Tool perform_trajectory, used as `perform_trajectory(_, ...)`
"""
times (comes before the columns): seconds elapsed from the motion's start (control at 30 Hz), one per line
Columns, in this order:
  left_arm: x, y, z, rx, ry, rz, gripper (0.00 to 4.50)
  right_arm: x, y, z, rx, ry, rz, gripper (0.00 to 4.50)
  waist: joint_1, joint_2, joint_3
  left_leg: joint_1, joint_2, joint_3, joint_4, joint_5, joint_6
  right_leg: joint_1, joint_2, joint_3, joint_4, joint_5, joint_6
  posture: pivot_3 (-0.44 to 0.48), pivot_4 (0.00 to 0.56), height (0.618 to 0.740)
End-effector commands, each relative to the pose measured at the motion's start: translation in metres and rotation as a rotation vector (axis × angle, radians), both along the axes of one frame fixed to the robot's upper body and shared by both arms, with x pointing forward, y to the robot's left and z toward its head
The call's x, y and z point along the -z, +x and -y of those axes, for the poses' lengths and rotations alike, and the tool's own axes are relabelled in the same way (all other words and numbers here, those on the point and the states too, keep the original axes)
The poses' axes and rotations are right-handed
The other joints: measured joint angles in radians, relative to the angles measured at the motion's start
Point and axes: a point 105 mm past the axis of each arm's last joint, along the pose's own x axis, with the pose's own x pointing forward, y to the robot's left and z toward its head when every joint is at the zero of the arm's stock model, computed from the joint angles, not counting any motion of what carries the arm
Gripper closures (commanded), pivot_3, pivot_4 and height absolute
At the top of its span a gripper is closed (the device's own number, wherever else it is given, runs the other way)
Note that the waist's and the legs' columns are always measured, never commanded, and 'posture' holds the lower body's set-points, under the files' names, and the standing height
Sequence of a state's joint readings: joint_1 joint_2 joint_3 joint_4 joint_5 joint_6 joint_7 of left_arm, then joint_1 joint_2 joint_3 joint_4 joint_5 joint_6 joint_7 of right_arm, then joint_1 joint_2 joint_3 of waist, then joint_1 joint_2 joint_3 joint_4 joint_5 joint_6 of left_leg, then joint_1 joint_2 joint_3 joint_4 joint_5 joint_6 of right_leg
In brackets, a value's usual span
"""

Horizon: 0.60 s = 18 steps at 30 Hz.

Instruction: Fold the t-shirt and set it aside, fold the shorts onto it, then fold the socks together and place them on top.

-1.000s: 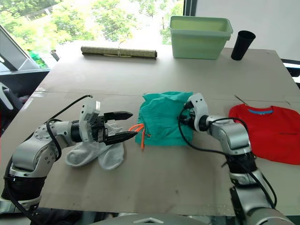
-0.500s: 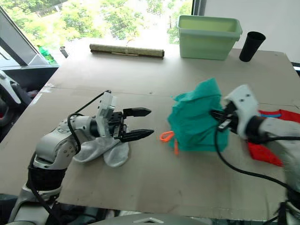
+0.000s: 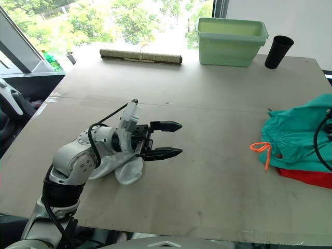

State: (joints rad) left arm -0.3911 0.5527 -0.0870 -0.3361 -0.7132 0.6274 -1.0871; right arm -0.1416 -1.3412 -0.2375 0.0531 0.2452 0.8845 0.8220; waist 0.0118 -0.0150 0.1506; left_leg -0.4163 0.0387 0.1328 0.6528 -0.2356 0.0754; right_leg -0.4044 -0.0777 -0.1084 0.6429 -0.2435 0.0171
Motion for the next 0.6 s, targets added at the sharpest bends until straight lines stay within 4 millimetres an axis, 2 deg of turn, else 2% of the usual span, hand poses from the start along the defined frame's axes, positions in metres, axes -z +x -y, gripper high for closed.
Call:
perform_trajectory(0.03, -0.014, -0.006, 0.003, 0.014, -0.031, 0.048, 0.00, 0.006, 0.000, 0.032, 0.055, -0.185, -0.059, 4.47, 0.000, 0.000, 0.000, 0.000, 0.000, 0.000, 0.000, 0.000, 0.000, 0.000, 0.000, 0.000, 0.000, 0.000, 0.000, 0.000, 0.150, 0.740)
perform_trajectory(0.1, -0.013, -0.009, 0.003, 0.012, -0.030, 0.046, 0.00, 0.025, 0.004, 0.044, 0.032, -0.280, -0.117, 4.47, 0.001, 0.001, 0.000, 0.000, 0.000, 0.000, 0.000, 0.000, 0.000, 0.000, 0.000, 0.000, 0.000, 0.000, 0.000, 0.000, 0.150, 0.740)
perform_trajectory(0.17, -0.013, -0.011, 0.004, 0.011, -0.031, 0.049, 0.00, 0.040, 0.003, 0.050, 0.004, -0.318, -0.172, 3.69, 0.000, 0.001, 0.000, 0.000, 0.000, 0.001, 0.001, 0.000, 0.000, 0.000, 0.001, 0.001, 0.000, 0.000, 0.001, 0.000, 0.150, 0.740)
perform_trajectory(0.2, -0.013, -0.011, 0.004, 0.011, -0.031, 0.048, 0.00, 0.040, 0.002, 0.050, 0.005, -0.307, -0.172, 3.41, 0.002, 0.001, 0.000, 0.000, 0.000, 0.001, 0.000, 0.000, 0.000, 0.000, 0.001, 0.001, 0.000, -0.001, 0.001, 0.000, 0.150, 0.740)
perform_trajectory(0.23, -0.014, -0.012, 0.004, 0.017, -0.027, 0.046, 0.00, 0.036, 0.001, 0.048, 0.006, -0.302, -0.164, 2.92, 0.002, 0.002, 0.000, 0.000, 0.000, 0.001, 0.000, 0.000, -0.001, 0.000, 0.001, 0.001, 0.000, -0.001, 0.001, 0.000, 0.150, 0.740)
perform_trajectory(0.33, -0.016, -0.014, 0.003, 0.045, -0.014, 0.043, 0.00, 0.008, -0.003, 0.036, 0.035, -0.293, -0.077, 1.91, 0.002, 0.005, 0.000, 0.001, 0.000, 0.001, 0.001, 0.000, -0.001, 0.000, 0.001, 0.002, 0.001, -0.001, 0.001, 0.000, 0.150, 0.740)
perform_trajectory(0.47, -0.020, -0.011, 0.003, 0.063, -0.010, 0.044, 0.00, -0.031, -0.028, -0.003, 0.099, -0.199, 0.182, 0.02, 0.004, 0.005, -0.001, 0.001, 0.002, 0.000, 0.000, 0.001, -0.002, 0.001, 0.002, 0.001, 0.001, -0.001, 0.002, 0.000, 0.150, 0.740)
perform_trajectory(0.6, -0.021, -0.006, 0.000, 0.065, -0.010, 0.041, 0.00, -0.058, -0.052, -0.034, 0.065, -0.084, 0.510, 0.02, 0.005, 0.002, -0.001, 0.001, 0.002, -0.004, 0.001, 0.001, -0.002, 0.002, 0.004, -0.001, 0.000, -0.001, 0.002, 0.000, 0.150, 0.740)
